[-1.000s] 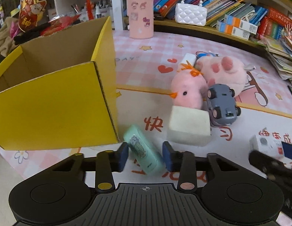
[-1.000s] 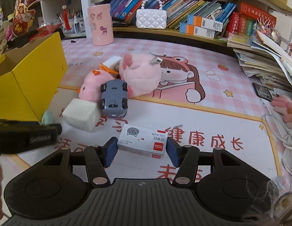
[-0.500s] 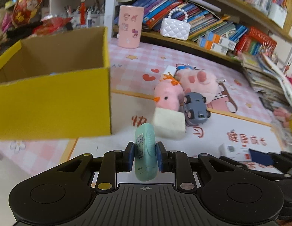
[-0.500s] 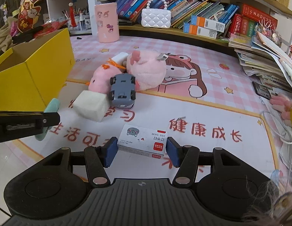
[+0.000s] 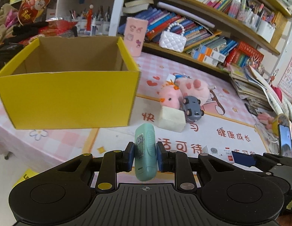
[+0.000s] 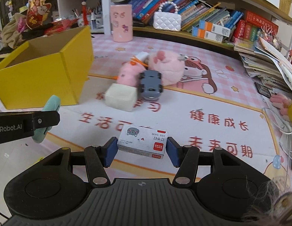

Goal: Organize objects
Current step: 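Lift and carry the card box and the fan over the yellow box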

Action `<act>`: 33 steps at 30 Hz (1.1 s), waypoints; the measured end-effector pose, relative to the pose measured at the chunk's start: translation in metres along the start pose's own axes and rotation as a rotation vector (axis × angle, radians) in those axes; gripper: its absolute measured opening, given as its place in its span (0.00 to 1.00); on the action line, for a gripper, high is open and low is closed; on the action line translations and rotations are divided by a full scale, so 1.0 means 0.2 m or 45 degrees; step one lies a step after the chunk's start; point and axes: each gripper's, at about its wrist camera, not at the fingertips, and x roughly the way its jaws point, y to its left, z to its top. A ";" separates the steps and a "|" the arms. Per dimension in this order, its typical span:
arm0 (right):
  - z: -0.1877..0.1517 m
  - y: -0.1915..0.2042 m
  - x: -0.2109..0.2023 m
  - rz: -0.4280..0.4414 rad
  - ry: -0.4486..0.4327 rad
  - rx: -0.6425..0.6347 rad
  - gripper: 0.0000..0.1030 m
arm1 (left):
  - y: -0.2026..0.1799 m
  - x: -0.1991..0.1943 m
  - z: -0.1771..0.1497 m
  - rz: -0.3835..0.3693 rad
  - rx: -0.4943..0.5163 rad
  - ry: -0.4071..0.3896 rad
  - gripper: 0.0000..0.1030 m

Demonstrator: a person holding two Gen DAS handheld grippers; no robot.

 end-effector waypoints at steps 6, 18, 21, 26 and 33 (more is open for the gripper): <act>-0.04 0.18 -0.07 0.006 0.000 -0.034 0.52 | 0.14 -0.11 -0.05 -0.016 -0.015 -0.008 0.22; -0.15 0.52 -0.17 0.034 0.014 -0.074 0.52 | 0.40 -0.31 -0.17 0.009 -0.038 -0.017 0.22; -0.16 0.60 -0.19 0.055 0.011 -0.104 0.52 | 0.46 -0.36 -0.18 0.023 -0.048 -0.039 0.22; -0.17 0.72 -0.22 0.080 -0.015 -0.155 0.52 | 0.54 -0.43 -0.20 0.039 -0.068 -0.065 0.22; -0.16 0.83 -0.23 0.086 -0.041 -0.170 0.52 | 0.65 -0.50 -0.21 0.064 -0.100 -0.107 0.22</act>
